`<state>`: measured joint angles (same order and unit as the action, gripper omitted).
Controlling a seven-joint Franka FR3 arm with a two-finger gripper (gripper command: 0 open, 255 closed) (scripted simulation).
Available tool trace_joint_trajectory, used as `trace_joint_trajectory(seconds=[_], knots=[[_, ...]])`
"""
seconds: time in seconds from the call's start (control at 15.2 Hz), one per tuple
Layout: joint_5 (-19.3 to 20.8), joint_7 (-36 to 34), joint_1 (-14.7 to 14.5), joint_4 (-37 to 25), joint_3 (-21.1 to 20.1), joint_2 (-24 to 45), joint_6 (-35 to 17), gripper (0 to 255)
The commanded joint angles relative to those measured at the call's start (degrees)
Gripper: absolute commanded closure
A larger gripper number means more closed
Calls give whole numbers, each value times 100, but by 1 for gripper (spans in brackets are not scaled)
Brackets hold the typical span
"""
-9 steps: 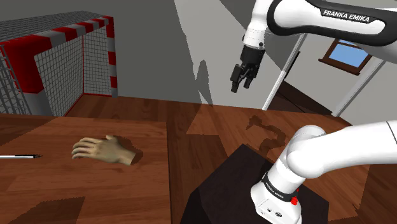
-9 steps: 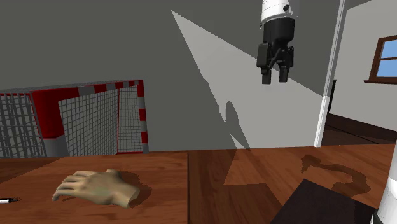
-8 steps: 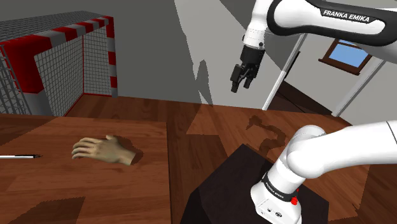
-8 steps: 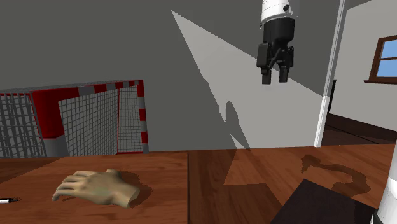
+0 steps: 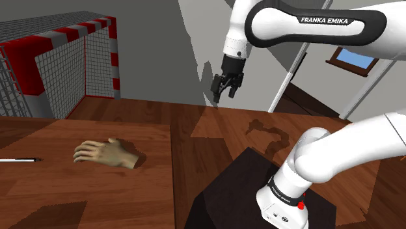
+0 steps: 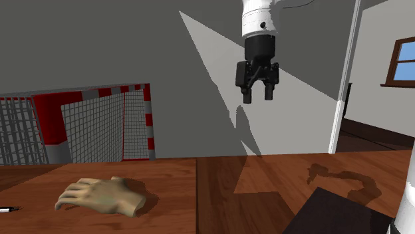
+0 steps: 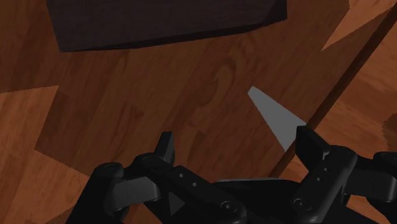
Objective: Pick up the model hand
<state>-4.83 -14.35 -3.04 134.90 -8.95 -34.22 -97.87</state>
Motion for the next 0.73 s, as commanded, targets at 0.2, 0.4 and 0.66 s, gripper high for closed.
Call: trace_joint_trajectory(seconds=[0.2, 0.4, 0.66], knots=[[-143, -505, -101, -360, -427, 867, -495, 0], [-161, -830, -153, -634, -684, 1426, -769, 0], [-78, -1286, -225, -1096, -995, 2224, -1080, 0]])
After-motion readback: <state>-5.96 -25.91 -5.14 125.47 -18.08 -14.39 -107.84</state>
